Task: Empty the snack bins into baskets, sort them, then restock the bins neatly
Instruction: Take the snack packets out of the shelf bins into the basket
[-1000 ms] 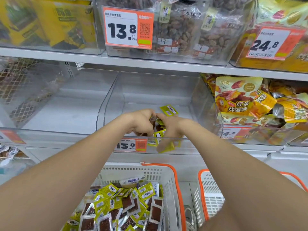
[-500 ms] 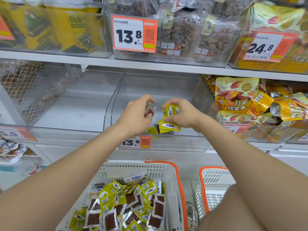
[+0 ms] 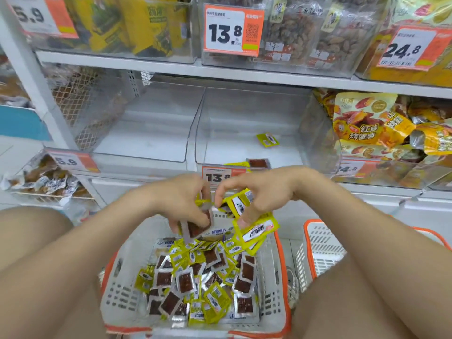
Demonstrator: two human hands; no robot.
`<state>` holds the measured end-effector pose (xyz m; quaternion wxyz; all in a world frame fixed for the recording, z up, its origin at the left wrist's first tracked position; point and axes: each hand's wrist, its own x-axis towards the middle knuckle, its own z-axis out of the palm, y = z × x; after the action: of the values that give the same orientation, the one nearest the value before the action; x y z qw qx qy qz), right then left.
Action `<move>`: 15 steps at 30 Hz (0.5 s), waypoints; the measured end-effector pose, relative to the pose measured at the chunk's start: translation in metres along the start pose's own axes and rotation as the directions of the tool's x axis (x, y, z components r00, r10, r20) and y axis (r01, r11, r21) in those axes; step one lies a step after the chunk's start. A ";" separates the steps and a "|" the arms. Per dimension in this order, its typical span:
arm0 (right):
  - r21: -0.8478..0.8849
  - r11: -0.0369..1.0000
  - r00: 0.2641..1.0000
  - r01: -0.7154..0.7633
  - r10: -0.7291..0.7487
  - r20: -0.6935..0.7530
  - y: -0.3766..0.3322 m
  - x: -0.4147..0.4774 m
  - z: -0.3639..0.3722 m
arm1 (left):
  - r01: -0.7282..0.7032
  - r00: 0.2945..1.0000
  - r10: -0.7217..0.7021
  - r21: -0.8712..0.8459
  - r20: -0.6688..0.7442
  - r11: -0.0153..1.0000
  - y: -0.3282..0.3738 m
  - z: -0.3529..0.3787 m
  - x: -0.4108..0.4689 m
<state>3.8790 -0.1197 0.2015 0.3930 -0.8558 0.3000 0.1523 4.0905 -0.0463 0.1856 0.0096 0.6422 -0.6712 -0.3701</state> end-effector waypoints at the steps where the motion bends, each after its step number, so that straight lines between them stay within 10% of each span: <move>1: 0.013 0.999 0.997 -0.035 0.035 0.063 -0.001 0.006 0.007 | -0.028 0.995 0.026 0.020 0.096 0.999 -0.009 0.006 0.002; 5: 0.102 0.980 0.972 -0.172 0.152 0.181 0.001 0.013 0.009 | -0.168 0.984 0.144 0.277 0.107 0.946 -0.022 0.010 0.014; 9: 0.409 0.906 0.990 -0.109 0.060 0.131 0.009 -0.010 -0.032 | -0.276 0.938 0.293 0.110 -0.184 0.955 0.000 -0.009 0.018; 15: 0.462 0.884 0.952 -0.069 -0.080 0.296 0.029 -0.015 -0.062 | -0.148 0.988 0.144 0.088 0.051 0.985 0.038 -0.053 0.023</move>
<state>3.8511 -0.1761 0.2322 0.6294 -0.7027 0.2609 0.2052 4.0794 -0.0954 0.2329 -0.0078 0.5826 -0.7329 -0.3513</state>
